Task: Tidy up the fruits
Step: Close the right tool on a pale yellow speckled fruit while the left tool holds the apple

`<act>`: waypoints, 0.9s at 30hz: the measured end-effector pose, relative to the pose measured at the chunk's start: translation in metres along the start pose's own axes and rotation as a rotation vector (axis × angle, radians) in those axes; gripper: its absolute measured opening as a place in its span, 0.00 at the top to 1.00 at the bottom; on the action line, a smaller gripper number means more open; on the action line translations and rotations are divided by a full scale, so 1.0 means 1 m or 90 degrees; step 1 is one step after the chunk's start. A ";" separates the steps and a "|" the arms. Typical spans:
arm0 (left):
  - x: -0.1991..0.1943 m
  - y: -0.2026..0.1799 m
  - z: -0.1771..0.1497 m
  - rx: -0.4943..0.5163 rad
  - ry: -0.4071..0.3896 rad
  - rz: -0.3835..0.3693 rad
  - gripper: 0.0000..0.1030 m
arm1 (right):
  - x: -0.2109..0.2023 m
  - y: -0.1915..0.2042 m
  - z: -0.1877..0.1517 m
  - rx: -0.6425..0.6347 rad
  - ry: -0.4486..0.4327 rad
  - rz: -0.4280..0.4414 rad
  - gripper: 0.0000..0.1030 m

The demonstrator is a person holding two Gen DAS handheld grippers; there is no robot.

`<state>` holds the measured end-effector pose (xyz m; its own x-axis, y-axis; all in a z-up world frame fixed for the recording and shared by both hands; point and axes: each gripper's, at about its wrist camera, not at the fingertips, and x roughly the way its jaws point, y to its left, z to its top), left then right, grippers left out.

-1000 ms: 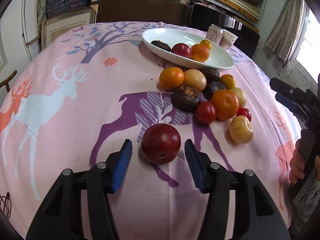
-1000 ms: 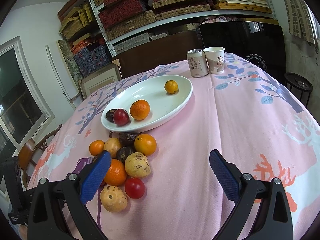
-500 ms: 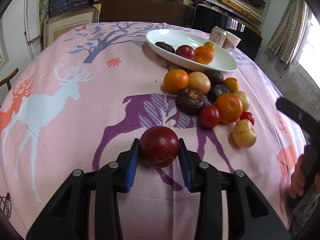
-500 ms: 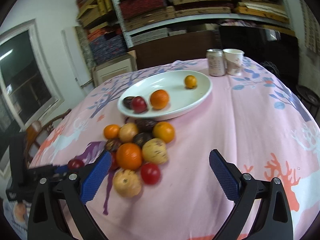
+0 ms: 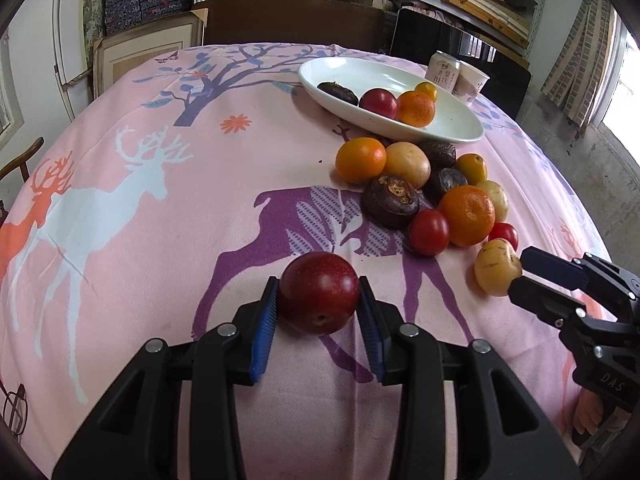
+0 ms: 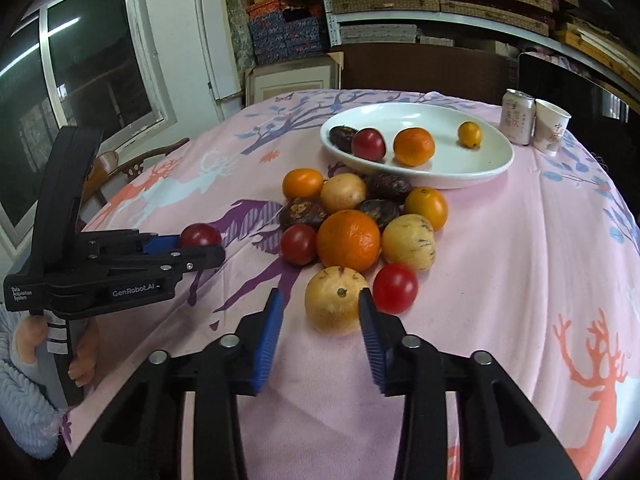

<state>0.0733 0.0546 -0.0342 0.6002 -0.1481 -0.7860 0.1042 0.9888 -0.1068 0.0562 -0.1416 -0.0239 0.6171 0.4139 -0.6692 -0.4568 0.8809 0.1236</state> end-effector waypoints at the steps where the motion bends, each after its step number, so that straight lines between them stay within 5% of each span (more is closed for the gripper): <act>1: 0.000 0.000 0.000 0.001 0.001 0.001 0.62 | 0.000 0.001 0.000 -0.002 -0.001 0.001 0.62; 13: 0.002 -0.003 0.000 0.009 0.001 0.008 0.61 | 0.019 -0.004 0.008 0.014 0.020 -0.035 0.58; 19: 0.002 -0.003 0.001 0.008 0.001 0.007 0.61 | 0.019 0.002 0.004 -0.010 0.033 -0.023 0.44; 27: 0.002 -0.003 0.000 0.008 0.001 0.007 0.61 | 0.016 -0.002 0.001 0.006 0.046 -0.015 0.49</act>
<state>0.0744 0.0518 -0.0350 0.6000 -0.1371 -0.7882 0.1070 0.9901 -0.0908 0.0674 -0.1367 -0.0345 0.5797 0.3753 -0.7232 -0.4358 0.8928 0.1140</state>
